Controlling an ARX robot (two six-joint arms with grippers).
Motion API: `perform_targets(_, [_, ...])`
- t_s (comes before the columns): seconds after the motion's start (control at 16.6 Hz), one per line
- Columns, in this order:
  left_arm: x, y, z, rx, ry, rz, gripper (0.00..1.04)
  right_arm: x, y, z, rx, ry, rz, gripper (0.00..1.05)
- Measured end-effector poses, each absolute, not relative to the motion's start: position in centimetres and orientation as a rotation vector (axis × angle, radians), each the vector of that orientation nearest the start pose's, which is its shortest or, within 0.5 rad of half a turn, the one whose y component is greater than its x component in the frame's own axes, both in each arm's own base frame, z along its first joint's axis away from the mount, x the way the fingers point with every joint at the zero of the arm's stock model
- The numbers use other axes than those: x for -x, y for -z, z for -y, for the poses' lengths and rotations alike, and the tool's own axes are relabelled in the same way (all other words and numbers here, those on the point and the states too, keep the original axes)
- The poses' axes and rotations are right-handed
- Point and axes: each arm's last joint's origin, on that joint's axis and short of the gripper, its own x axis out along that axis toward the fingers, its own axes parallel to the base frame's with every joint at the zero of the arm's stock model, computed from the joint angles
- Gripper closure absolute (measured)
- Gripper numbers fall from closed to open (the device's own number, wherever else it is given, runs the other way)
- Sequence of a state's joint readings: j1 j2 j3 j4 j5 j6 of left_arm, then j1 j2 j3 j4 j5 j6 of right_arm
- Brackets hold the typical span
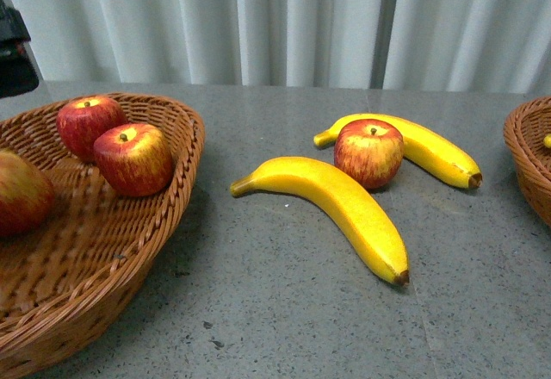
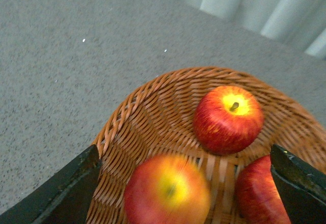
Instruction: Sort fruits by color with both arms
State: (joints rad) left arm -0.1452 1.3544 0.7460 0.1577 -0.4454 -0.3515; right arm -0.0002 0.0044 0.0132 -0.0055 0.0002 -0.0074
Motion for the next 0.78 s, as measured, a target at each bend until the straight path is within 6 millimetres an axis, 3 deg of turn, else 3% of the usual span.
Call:
perform_targets(0.24, [-27.1, -25.7, 5.9, 0.216, -0.226, -0.274, 0.07, -9.7, -16.7, 0.0, 0.007, 0.0, 0.004, 0.07])
perform_targets(0.42, [-29.0, -26.9, 8.4, 0.149, -0.032, -0.194, 0.07, -9.7, -16.7, 0.0, 0.007, 0.0, 0.004, 0.07])
perform_targets(0.6, [-31.3, -26.4, 11.4, 0.021, 0.152, -0.218, 0.07, -9.7, -16.7, 0.0, 0.007, 0.0, 0.004, 0.07])
perform_targets(0.78, [-33.4, -24.0, 15.9, -0.137, 0.396, -0.292, 0.07, -9.7, -16.7, 0.0, 0.007, 0.0, 0.004, 0.07])
